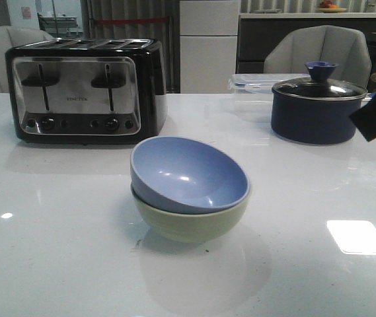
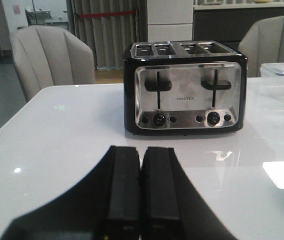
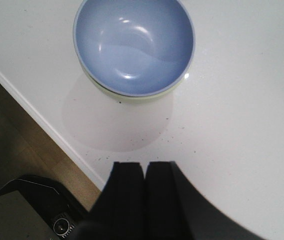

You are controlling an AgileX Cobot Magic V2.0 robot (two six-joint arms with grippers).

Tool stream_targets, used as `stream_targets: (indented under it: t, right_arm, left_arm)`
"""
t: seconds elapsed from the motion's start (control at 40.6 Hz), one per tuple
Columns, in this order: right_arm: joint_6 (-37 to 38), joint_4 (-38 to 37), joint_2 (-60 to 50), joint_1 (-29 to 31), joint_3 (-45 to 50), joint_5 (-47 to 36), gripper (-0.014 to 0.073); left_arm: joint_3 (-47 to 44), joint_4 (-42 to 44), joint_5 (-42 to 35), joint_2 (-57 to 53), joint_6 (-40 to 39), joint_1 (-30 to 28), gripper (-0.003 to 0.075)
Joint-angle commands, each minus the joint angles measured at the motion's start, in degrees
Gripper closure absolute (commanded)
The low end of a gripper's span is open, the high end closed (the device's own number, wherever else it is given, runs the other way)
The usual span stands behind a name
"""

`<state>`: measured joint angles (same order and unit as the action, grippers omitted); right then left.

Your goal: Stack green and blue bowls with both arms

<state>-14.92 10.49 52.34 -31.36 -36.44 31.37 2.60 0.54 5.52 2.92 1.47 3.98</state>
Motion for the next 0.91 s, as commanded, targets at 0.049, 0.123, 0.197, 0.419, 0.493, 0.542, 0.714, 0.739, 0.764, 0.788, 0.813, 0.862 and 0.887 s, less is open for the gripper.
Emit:
stream_targets:
  t: [0.049,0.123,0.197,0.419,0.493,0.542,0.714,0.739,0.764,0.788,0.813,0.862,0.887]
  right_arm:
    - [-0.6,0.3,-0.8,-0.1,-1.5,-3.7,0.0537]
    - [-0.6,0.3,-0.8,-0.1,-1.5,-3.7,0.0537]
    - [-0.6,0.3,-0.8,-0.1,-1.5,-3.7,0.0537]
    - [-0.6,0.3,-0.8,-0.1,-1.5,-3.7,0.0537]
    - [-0.6,0.3,-0.8,-0.1,-1.5,-3.7,0.0537]
    - [-0.6,0.3,-0.8,-0.1,-1.5,-3.7,0.0537]
    - [-0.6,0.3,-0.8,-0.1,-1.5,-3.7,0.0537]
    - [-0.6,0.3,-0.8,-0.1,-1.5,-3.7,0.0537]
    - [-0.6,0.3,-0.8,-0.1,-1.5,-3.7,0.0537]
    - [-0.6,0.3,-0.8,-0.1,-1.5,-3.7,0.0537]
    - [-0.6,0.3,-0.8,-0.1,-1.5,-3.7,0.0537]
    - [-0.6,0.3,-0.8,-0.1,-1.5,-3.7,0.0537]
    - [-0.6,0.3,-0.8,-0.1,-1.5,-3.7,0.0537]
  left_arm:
    - [-2.3,-2.0,-11.0,-1.1,-0.5,-1.3,0.0627]
    - [-3.2,-2.0,-11.2,-2.2,-0.5,-1.3,0.0627]
    - [-3.1,-2.0,-11.0,-2.9,-0.5,-1.3,0.0627]
    - [-3.1,-2.0,-11.4,-4.4,-0.5,-1.7,0.0627]
    - [-3.1,-2.0,-11.4,-4.4,-0.5,-0.7,0.0627]
    - [-3.1,-2.0,-11.4,-4.4,-0.5,-0.4,0.0627]
    - [-3.1,-2.0,-11.4,-4.3,-0.5,-0.2,0.0627]
    - [-3.1,-2.0,-11.4,-4.3,-0.5,-0.2,0.0627]
    - [-3.1,-2.0,-11.4,-4.3,-0.5,-0.2,0.0627]
    - [-3.1,-2.0,-11.4,-4.3,-0.5,-0.2,0.0627]
    - [-3.1,-2.0,-11.4,-4.3,-0.5,-0.2,0.0627]
    - [-3.1,-2.0,-11.4,-4.3,-0.5,-0.2,0.0627]
    - [-3.1,-2.0,-11.4,-4.3,-0.5,-0.2,0.0627]
